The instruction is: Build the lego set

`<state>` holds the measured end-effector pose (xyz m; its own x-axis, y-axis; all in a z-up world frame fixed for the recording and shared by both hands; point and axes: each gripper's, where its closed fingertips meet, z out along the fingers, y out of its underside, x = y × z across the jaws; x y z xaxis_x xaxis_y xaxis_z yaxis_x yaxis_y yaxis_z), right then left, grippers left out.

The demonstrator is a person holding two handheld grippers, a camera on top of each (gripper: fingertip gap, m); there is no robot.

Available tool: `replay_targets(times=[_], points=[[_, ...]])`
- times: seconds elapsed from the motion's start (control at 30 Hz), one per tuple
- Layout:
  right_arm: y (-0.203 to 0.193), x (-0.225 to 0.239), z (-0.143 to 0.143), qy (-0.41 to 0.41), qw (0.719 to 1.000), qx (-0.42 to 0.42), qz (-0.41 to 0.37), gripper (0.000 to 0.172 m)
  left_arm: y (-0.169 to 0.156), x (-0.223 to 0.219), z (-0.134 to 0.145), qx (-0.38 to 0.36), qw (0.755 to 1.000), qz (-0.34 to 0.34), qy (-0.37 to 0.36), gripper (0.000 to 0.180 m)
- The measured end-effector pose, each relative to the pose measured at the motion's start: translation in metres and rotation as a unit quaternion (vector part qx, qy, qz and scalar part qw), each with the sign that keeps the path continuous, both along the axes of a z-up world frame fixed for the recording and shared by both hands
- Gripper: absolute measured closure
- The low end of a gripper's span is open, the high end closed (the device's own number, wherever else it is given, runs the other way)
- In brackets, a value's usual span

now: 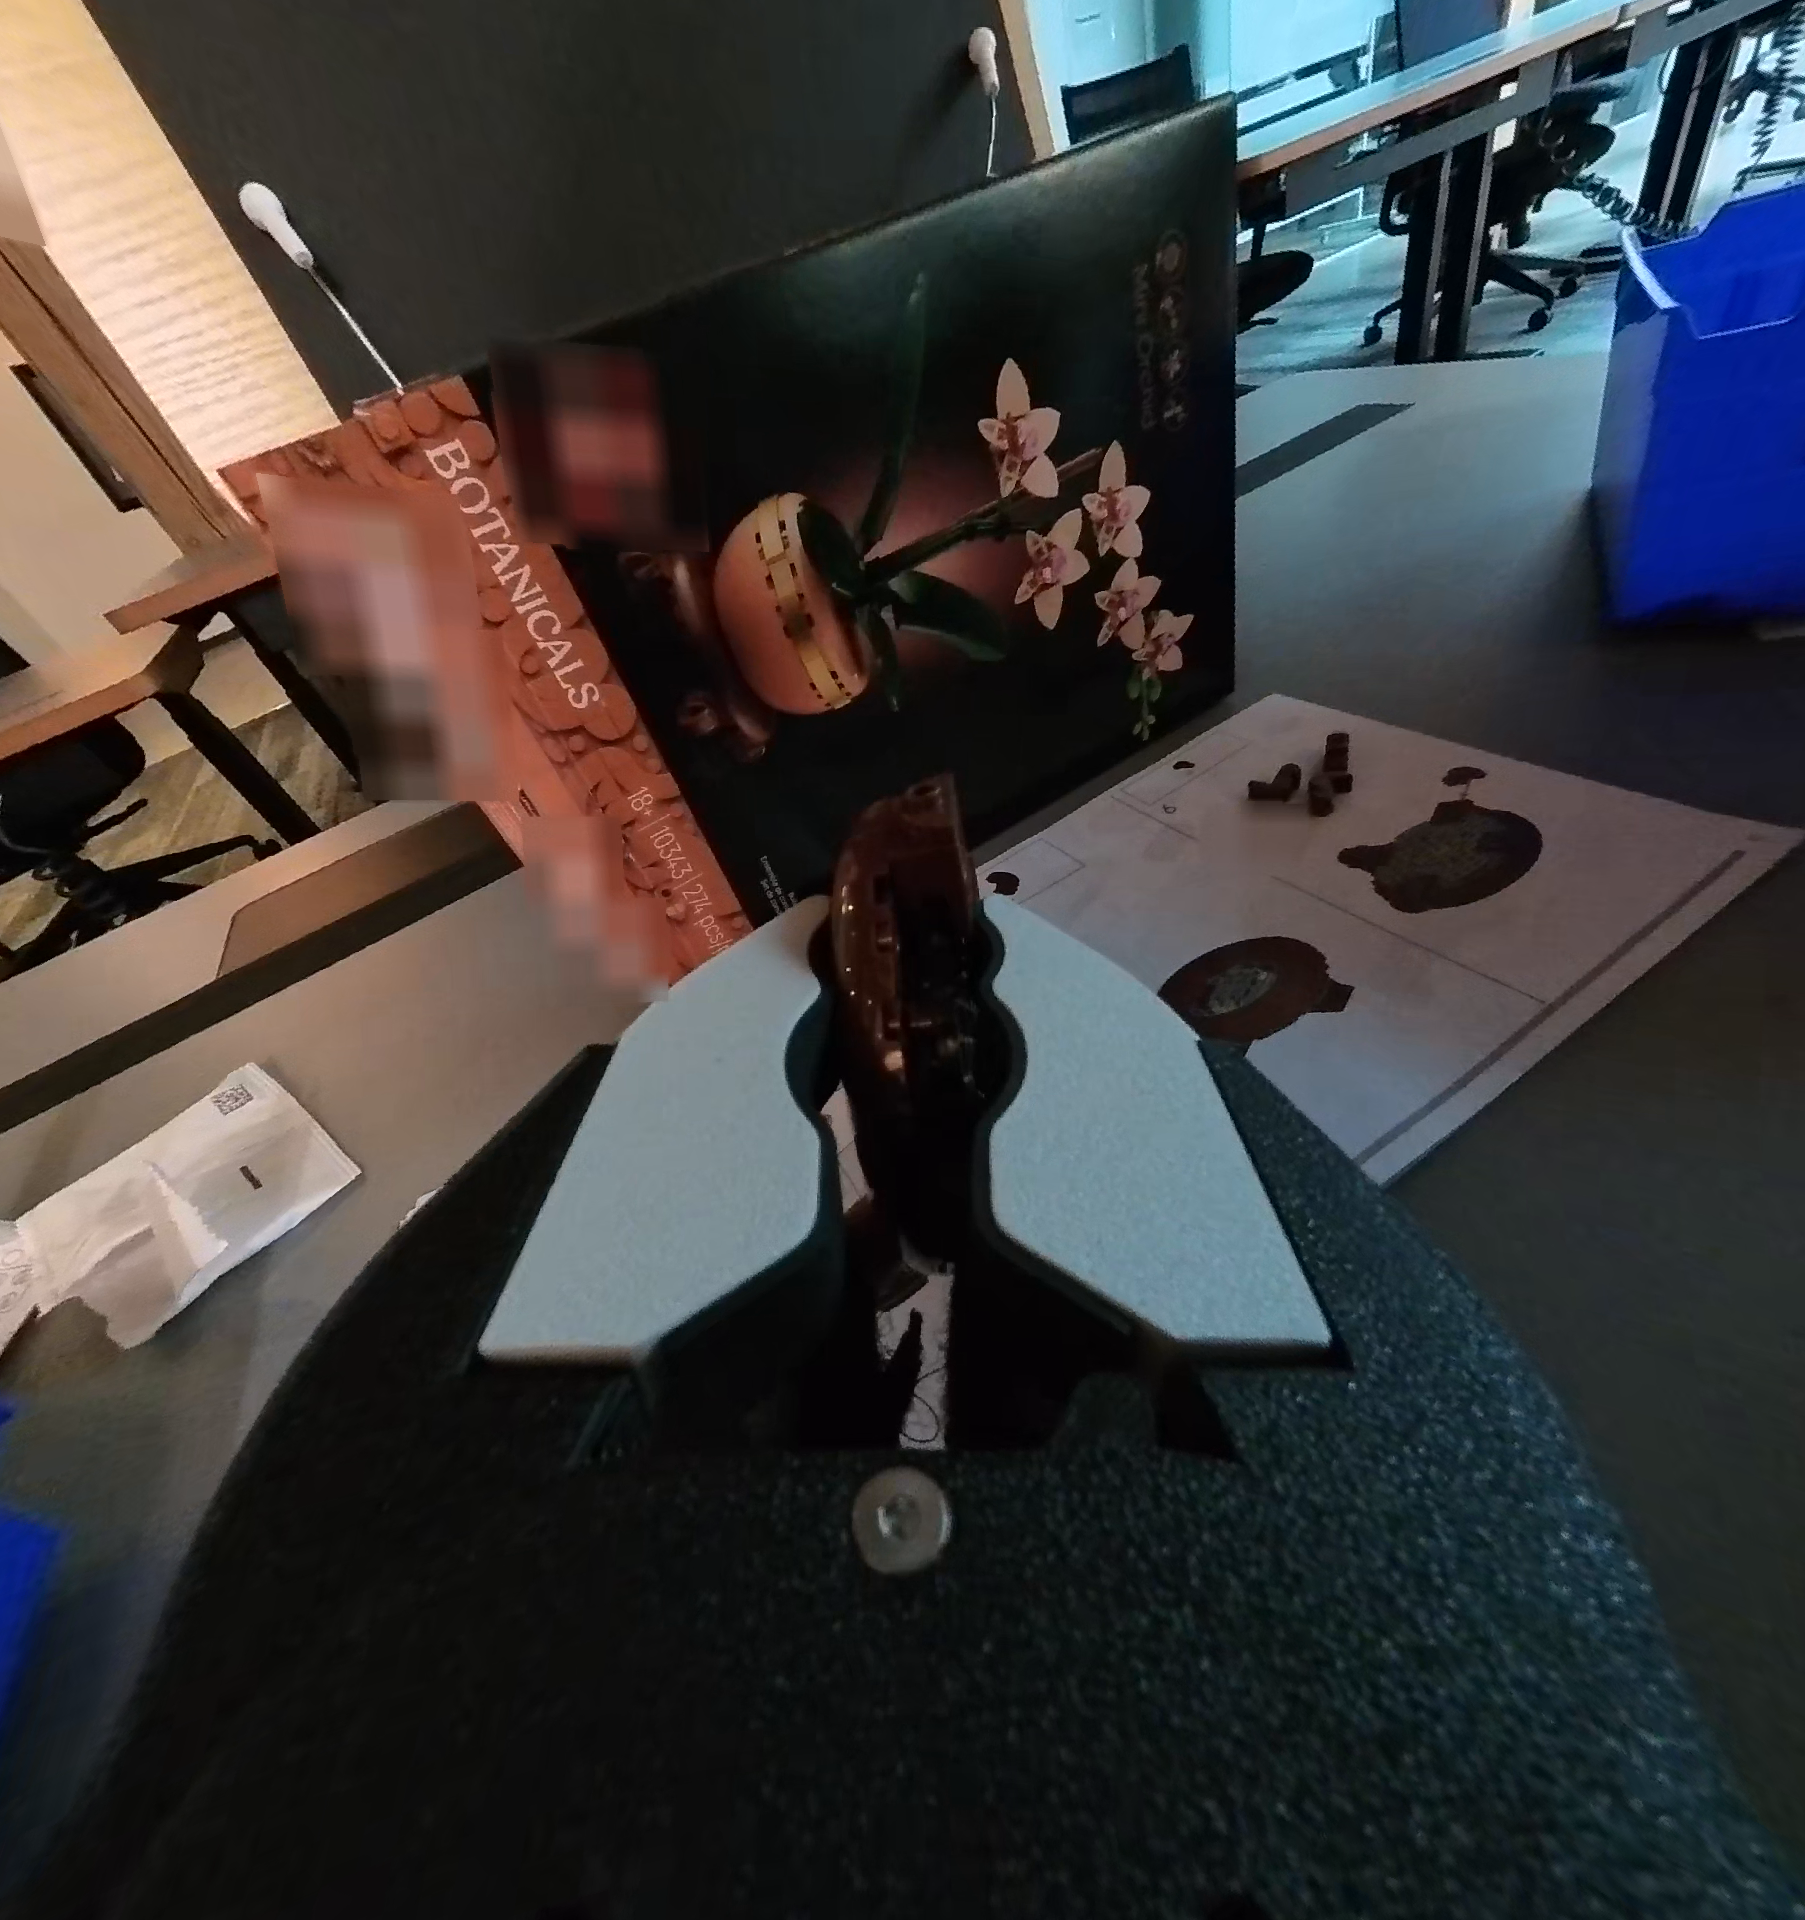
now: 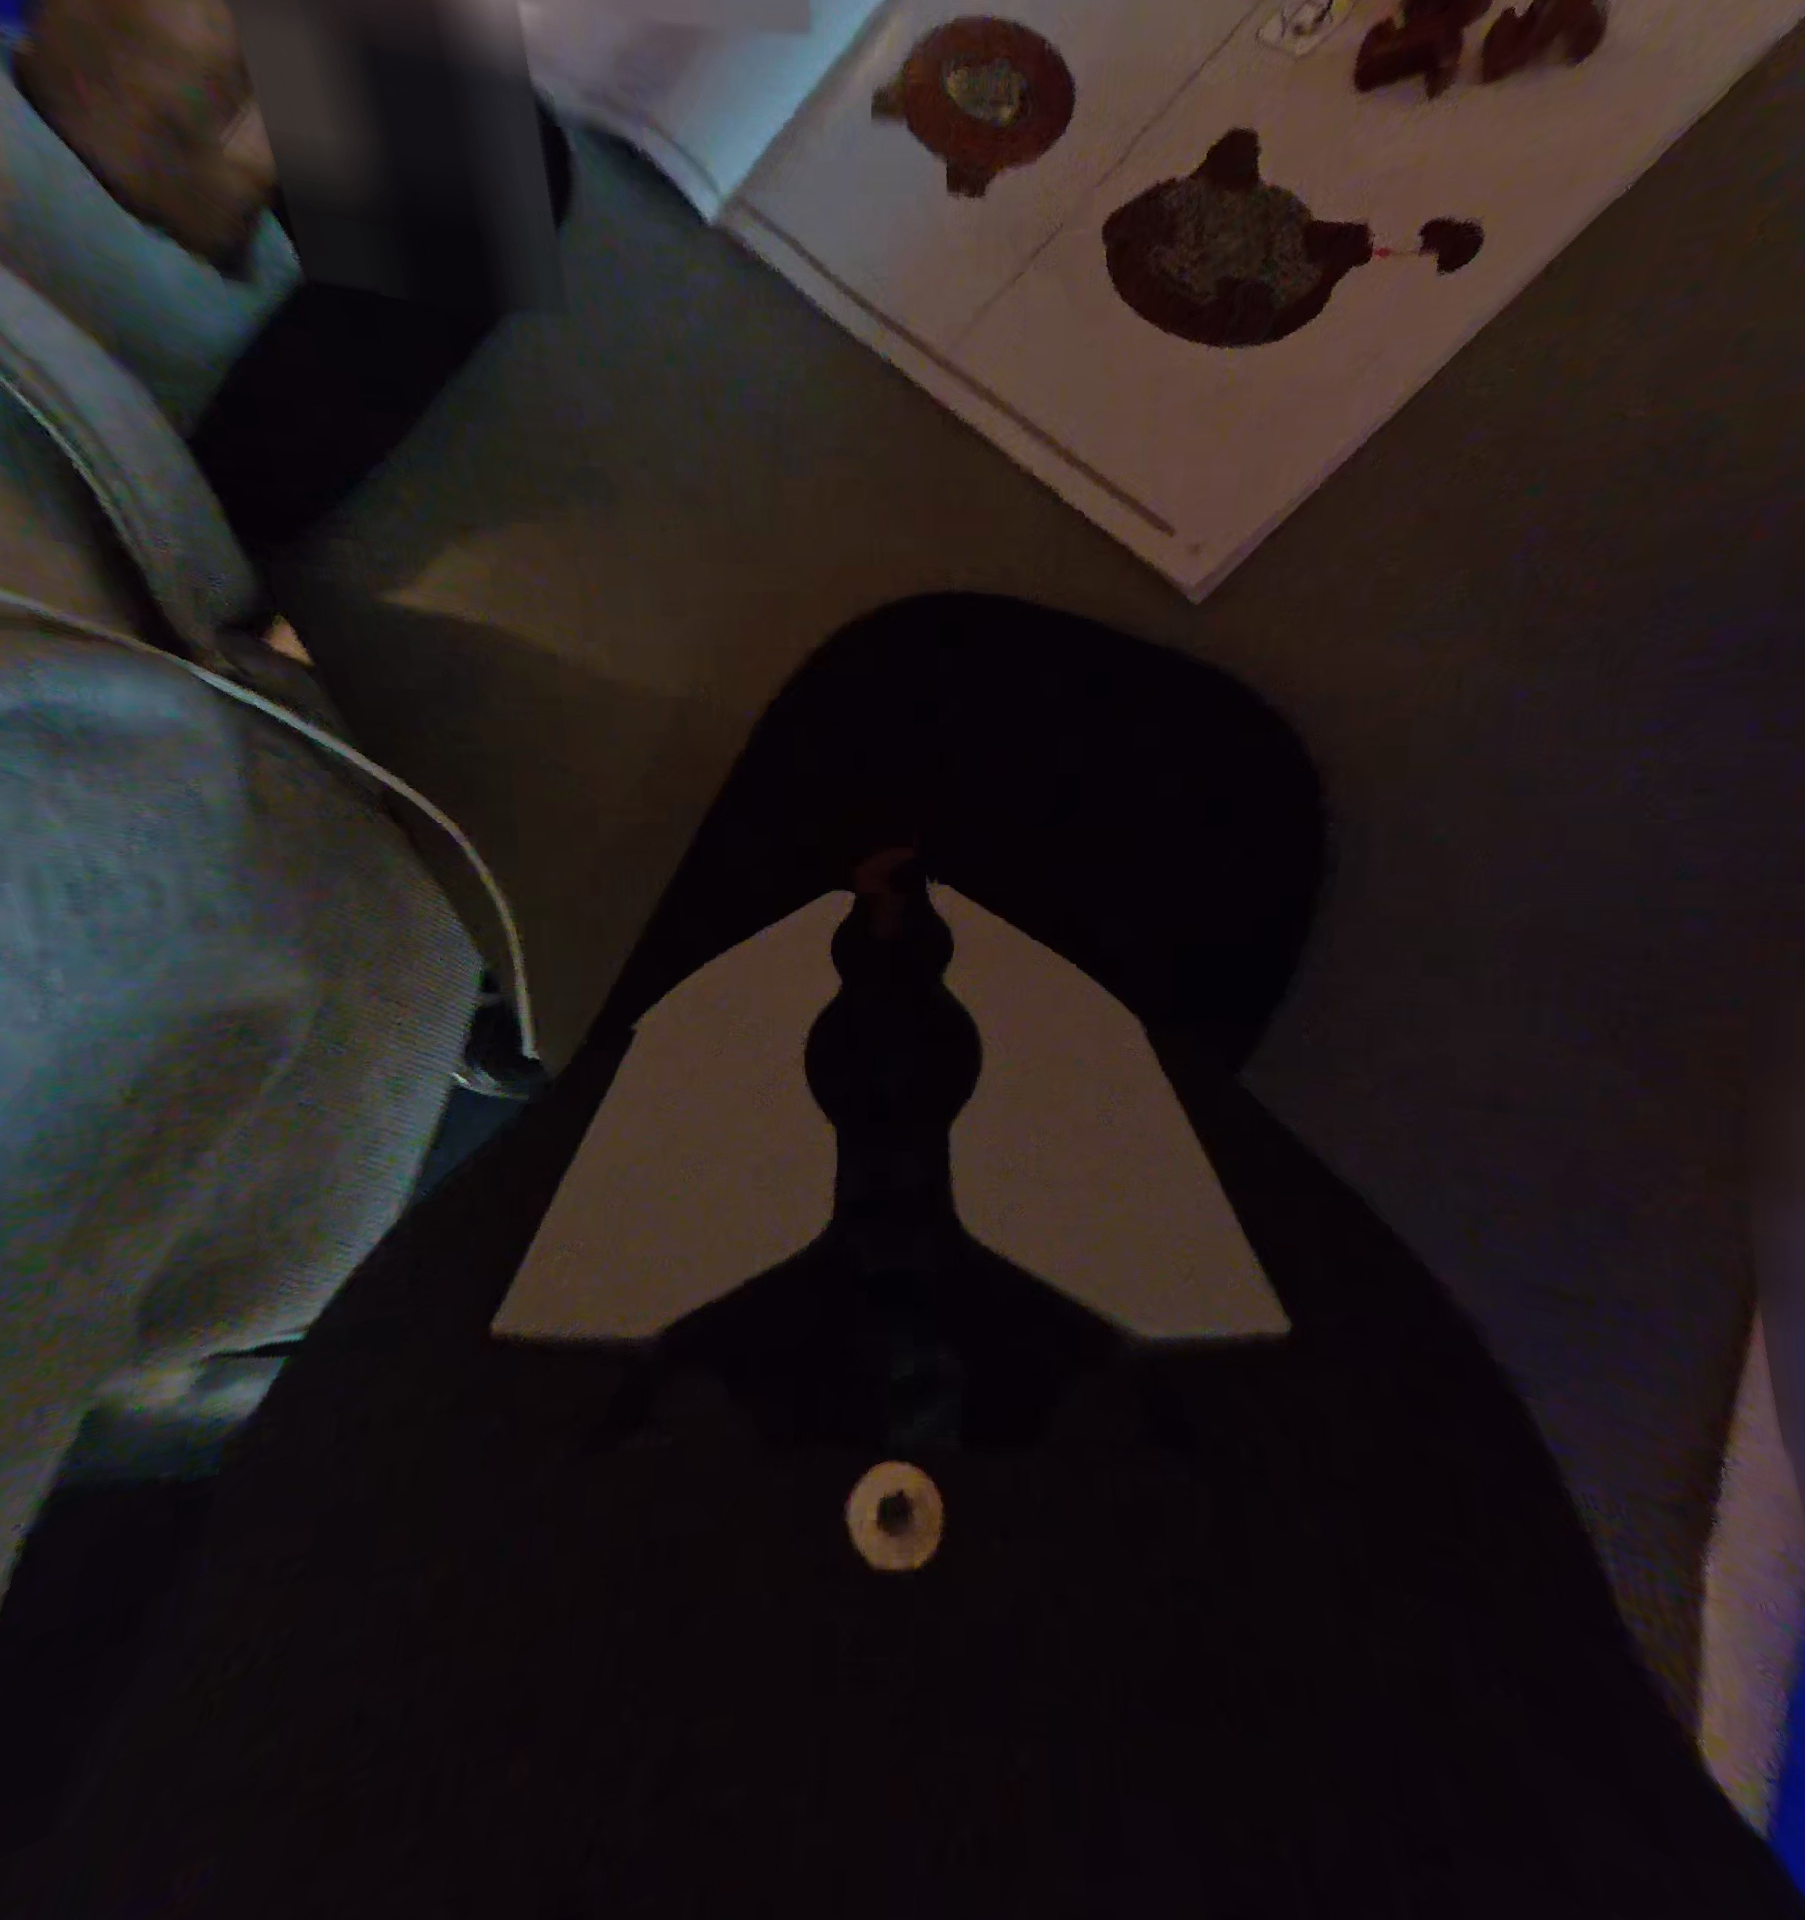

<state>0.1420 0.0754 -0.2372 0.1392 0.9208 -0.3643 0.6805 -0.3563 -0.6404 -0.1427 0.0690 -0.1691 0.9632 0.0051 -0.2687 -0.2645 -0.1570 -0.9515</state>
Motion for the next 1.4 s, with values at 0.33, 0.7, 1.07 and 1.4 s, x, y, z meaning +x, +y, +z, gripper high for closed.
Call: replay_targets(times=[0.33, 0.7, 1.07, 1.4], points=[[-0.008, 0.001, -0.015, -0.043, 0.998, 0.047, 0.006, 0.163, 0.000, -0.001, -0.001, -0.002, 1.000, 0.002, 0.001, 0.159], [-0.017, 0.000, -0.005, -0.032, 0.997, 0.064, 0.010, 0.164, 0.000, 0.000, 0.001, 0.002, 1.000, -0.001, 0.000, 0.159], [-0.014, 0.004, -0.008, -0.030, 0.998, 0.055, -0.009, 0.162, -0.001, 0.001, 0.002, 0.005, 1.000, -0.003, -0.001, 0.159], [-0.012, -0.002, -0.007, 0.012, 0.999, -0.033, -0.041, 0.165, -0.001, 0.001, 0.002, 0.005, 1.000, -0.004, 0.000, 0.159]])
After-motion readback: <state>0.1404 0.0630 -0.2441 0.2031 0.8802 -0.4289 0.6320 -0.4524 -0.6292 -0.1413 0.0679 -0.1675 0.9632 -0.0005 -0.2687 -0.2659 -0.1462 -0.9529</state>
